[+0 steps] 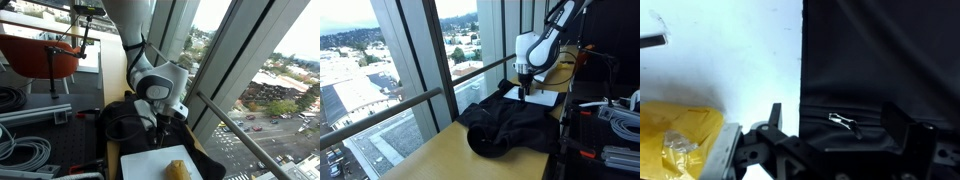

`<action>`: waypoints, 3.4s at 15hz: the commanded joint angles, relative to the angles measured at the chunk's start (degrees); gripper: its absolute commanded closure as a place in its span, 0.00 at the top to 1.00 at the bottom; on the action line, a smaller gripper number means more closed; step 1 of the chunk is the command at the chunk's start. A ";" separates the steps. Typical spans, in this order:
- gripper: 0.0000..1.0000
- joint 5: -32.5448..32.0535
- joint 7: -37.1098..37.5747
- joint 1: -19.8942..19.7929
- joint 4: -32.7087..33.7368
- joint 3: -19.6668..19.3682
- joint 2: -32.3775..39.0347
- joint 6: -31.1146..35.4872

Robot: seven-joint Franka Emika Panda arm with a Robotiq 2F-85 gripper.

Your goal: Zip up the black jumper

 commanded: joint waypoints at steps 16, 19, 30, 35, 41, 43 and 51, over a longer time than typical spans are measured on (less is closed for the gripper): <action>1.00 -1.47 4.36 5.38 7.19 0.23 4.93 1.92; 1.00 -3.19 6.33 7.60 6.71 -2.36 4.67 1.01; 1.00 -5.07 6.60 7.83 2.31 -4.01 3.00 1.92; 1.00 -5.03 6.49 7.44 2.77 -4.41 3.57 2.04; 0.51 -4.81 6.18 6.89 3.90 -4.43 4.84 2.73; 0.35 -4.88 6.10 6.69 5.16 -4.58 5.73 2.88; 0.03 -4.89 6.03 6.34 7.91 -5.18 8.08 3.89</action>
